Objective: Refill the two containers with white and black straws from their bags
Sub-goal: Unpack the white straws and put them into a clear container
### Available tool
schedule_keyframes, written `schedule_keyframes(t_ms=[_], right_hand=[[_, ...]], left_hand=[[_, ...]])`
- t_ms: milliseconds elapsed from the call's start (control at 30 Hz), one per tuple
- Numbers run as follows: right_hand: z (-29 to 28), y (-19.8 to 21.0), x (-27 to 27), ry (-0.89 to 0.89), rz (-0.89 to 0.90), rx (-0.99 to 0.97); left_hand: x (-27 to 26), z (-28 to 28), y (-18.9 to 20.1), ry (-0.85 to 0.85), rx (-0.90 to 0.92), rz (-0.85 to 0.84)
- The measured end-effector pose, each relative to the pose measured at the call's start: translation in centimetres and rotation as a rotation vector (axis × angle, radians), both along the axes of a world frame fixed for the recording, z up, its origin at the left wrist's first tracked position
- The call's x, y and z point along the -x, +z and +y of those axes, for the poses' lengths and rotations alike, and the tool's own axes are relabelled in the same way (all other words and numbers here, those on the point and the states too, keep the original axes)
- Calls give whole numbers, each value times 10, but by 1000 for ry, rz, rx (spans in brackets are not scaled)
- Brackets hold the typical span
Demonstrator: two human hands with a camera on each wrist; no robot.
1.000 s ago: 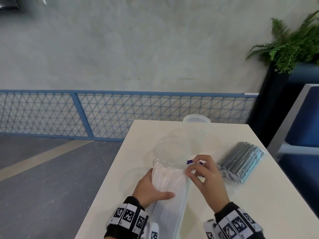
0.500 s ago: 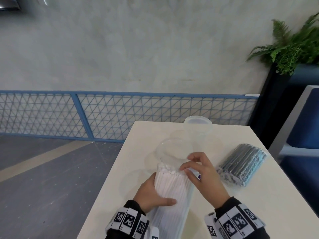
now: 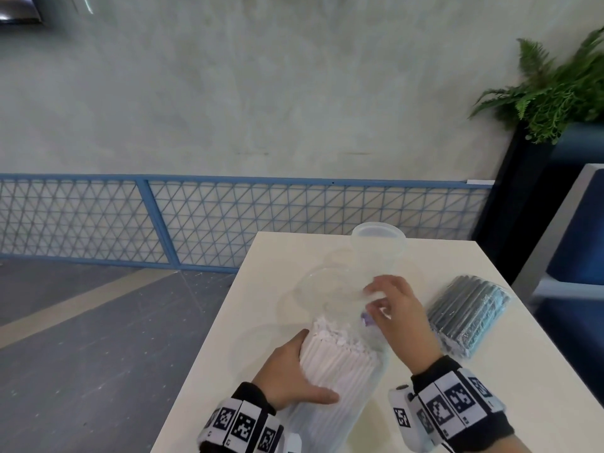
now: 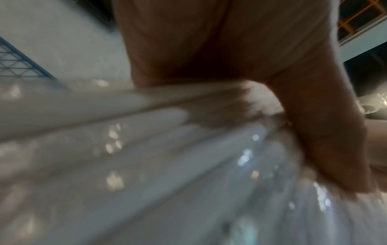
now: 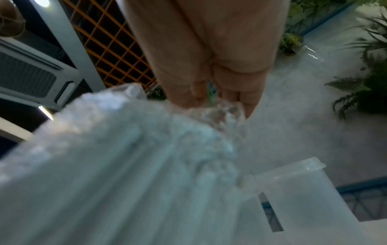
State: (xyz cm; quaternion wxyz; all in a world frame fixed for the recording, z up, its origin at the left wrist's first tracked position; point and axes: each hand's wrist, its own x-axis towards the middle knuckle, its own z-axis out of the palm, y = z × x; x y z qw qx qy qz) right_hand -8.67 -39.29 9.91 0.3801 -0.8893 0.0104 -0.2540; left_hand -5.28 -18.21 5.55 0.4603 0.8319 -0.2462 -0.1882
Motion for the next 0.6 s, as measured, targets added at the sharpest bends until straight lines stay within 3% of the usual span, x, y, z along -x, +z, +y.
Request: schedule_keyframes(t_ms=[100,200,367,500,600], right_hand=[[3,9,4,-64,-136,-70],[21,22,14,138,-200,18],[38,32,8,298,204,35],[42,44,5,421,357,28],[44,49,-1,510,441,-97]], left_hand=[[0,2,2,31,33,-11],[0,6,5,68,88,-17],[1,13,8,96,124,-63],[3,18,9,89,135,-63],[2,23,7,102,160,-49]])
